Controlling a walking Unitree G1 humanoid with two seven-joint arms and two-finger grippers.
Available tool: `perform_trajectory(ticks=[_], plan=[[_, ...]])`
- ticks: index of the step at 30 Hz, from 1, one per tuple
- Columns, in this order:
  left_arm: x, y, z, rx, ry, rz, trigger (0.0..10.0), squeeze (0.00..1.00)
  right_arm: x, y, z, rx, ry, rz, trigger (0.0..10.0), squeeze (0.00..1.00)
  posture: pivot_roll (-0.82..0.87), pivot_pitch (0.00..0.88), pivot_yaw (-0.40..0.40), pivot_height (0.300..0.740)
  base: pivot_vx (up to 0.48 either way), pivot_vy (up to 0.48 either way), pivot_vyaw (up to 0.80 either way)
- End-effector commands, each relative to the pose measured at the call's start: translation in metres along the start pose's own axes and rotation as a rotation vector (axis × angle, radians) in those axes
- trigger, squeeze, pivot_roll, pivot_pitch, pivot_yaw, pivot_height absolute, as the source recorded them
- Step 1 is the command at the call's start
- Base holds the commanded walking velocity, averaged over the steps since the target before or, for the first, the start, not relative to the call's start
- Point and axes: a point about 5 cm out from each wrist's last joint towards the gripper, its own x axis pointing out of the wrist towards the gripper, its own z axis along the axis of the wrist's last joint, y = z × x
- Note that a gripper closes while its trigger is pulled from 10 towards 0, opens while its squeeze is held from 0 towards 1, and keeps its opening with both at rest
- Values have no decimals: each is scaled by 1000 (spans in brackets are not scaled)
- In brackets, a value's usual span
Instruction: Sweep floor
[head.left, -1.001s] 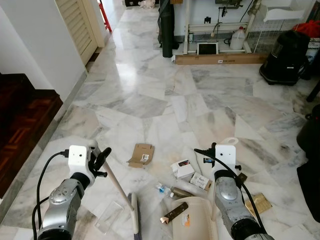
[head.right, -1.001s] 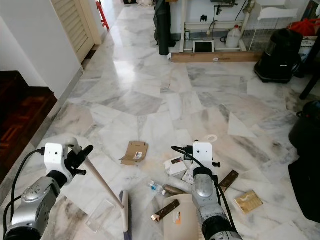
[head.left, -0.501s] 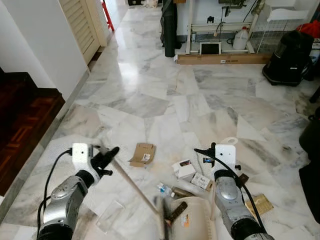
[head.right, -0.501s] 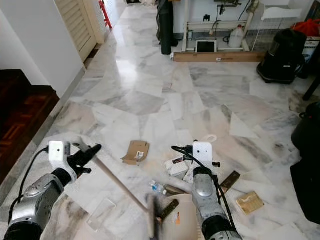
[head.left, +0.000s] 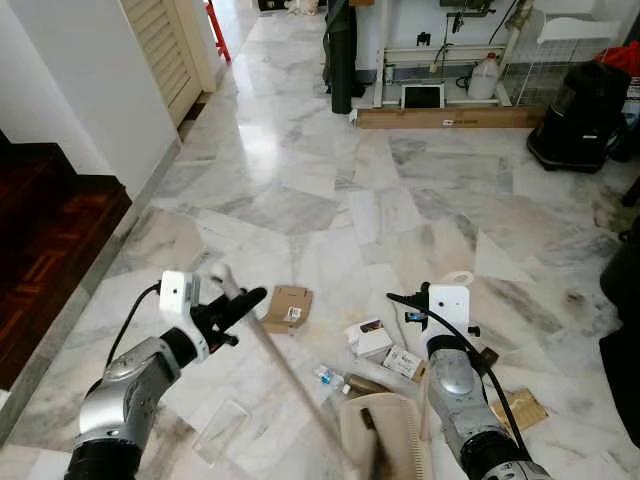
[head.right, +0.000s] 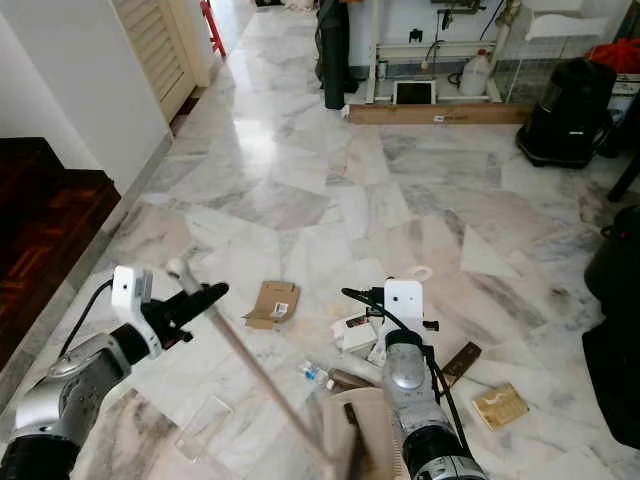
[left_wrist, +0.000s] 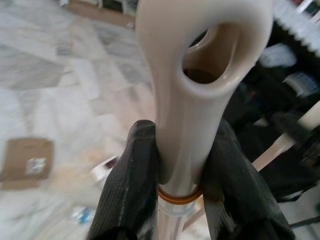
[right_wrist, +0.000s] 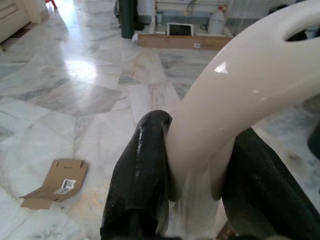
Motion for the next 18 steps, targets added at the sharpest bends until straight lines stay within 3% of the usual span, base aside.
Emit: perform_trajectory(ticks=[1,6,12,16,18], plan=[[-1,1,12,4,-54,9,10000,0,2,3,2,23,9,5,10000,0,73,61,87,740,0,0,0],[0,1,14,-2,-71,20,10000,0,4,3,3,22,7,4,10000,0,73,56,89,740,0,0,0],[2,5,37,26,-189,101,10000,0,8,-1,14,38,-39,-15,10000,0,74,37,94,740,0,0,0],[4,8,54,68,-275,163,10000,0,10,-2,23,50,-74,-22,10000,0,71,22,95,740,0,0,0],[7,4,62,134,-299,175,10000,0,10,-3,27,58,-101,-30,10000,0,65,3,95,740,0,0,0]])
